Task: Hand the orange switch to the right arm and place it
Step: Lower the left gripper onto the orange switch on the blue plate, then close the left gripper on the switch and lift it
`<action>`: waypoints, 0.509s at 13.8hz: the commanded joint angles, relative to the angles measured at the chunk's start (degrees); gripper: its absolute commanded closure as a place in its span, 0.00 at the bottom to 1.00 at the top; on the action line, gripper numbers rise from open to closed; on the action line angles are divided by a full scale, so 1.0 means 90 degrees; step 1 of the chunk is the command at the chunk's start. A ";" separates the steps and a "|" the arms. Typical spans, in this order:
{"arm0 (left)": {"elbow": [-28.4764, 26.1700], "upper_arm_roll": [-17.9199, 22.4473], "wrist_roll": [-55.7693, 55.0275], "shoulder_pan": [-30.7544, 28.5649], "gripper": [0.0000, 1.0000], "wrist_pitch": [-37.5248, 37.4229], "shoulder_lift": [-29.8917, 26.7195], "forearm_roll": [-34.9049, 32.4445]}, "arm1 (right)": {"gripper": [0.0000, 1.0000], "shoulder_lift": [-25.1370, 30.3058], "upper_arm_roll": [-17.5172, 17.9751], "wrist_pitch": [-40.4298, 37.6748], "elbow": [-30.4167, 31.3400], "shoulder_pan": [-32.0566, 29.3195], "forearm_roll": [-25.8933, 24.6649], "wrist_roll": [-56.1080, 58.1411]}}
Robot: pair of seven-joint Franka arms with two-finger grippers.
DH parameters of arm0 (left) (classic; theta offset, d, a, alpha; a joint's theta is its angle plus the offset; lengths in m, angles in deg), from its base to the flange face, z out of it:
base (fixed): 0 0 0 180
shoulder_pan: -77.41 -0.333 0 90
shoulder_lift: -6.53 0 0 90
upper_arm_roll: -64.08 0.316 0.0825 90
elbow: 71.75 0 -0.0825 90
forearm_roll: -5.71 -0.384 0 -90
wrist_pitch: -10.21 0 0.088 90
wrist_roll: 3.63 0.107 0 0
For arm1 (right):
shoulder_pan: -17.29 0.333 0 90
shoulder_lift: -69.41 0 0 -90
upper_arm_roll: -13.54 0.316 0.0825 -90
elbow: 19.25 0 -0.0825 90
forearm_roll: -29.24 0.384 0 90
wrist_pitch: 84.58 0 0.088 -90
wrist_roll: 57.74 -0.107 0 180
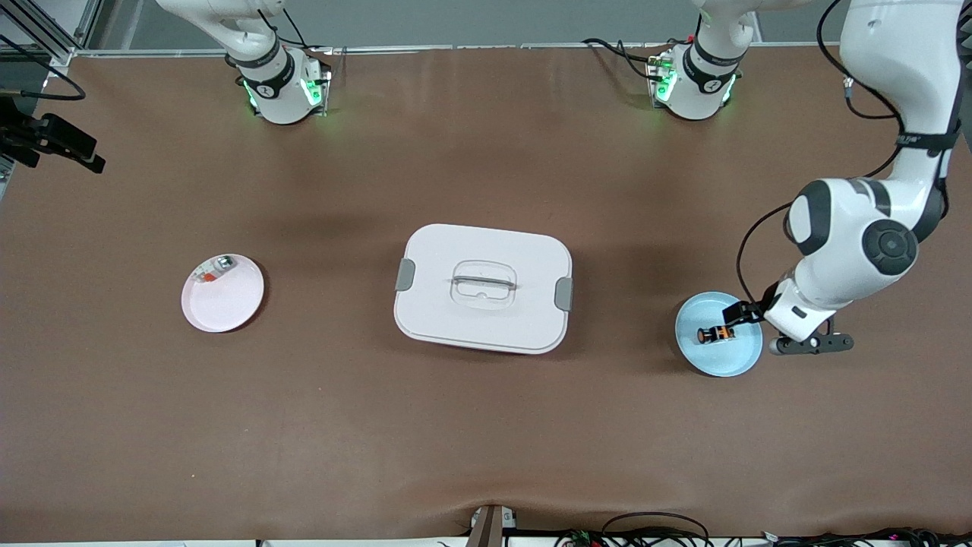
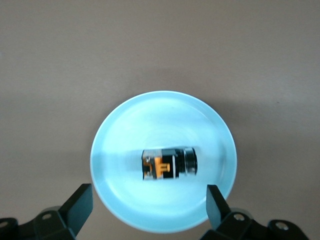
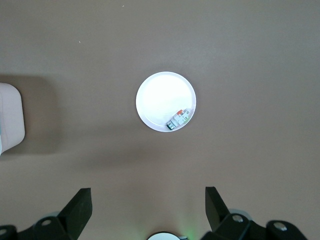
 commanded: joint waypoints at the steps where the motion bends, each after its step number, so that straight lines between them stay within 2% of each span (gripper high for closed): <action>1: 0.0026 -0.0009 0.0069 -0.0001 0.00 0.0414 0.0331 -0.0023 | 0.00 -0.0126 0.0049 -0.0100 -0.0198 -0.0033 -0.0077 -0.0075; 7: 0.0036 -0.0009 0.0040 0.0058 0.00 0.0806 0.0751 -0.0023 | 0.00 -0.0156 0.0058 -0.0100 -0.0257 -0.0033 -0.0067 -0.0065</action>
